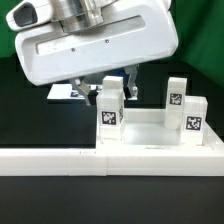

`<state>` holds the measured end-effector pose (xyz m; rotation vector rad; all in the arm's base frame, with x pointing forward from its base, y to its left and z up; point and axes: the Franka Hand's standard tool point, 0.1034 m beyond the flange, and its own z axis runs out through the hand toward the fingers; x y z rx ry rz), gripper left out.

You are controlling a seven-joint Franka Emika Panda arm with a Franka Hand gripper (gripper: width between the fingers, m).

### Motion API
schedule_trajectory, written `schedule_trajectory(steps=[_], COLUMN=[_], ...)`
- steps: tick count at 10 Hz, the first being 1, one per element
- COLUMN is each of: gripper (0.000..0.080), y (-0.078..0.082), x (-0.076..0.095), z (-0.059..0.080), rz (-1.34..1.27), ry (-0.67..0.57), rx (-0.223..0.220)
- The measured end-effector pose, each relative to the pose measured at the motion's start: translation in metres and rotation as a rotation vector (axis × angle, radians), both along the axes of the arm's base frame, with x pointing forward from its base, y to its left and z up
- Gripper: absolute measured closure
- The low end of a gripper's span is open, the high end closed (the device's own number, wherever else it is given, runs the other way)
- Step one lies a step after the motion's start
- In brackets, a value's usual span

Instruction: Assemble square table

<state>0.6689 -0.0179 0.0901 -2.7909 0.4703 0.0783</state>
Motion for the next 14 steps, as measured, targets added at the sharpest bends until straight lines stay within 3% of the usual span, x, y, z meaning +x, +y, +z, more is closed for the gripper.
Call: schedule_trajectory(steps=[1, 4, 6, 10, 12, 13, 14], gripper=[0.0496, 0.0496, 0.0496, 0.0496, 0.0496, 0.0417, 0.0282], y=[-0.002, -0.003, -0.002, 0.014, 0.014, 0.014, 0.015], x=[0.000, 0.000, 0.000, 0.005, 0.005, 0.005, 0.002], z=[0.000, -0.001, -0.002, -0.001, -0.001, -0.001, -0.001], rz=[0.001, -0.170, -0.428, -1.092, -1.169, -1.169, -1.081], ry=[0.000, 0.054, 0.096, 0.287, 0.301, 0.302, 0.285], rx=[-0.003, -0.002, -0.007, 0.052, 0.068, 0.069, 0.060])
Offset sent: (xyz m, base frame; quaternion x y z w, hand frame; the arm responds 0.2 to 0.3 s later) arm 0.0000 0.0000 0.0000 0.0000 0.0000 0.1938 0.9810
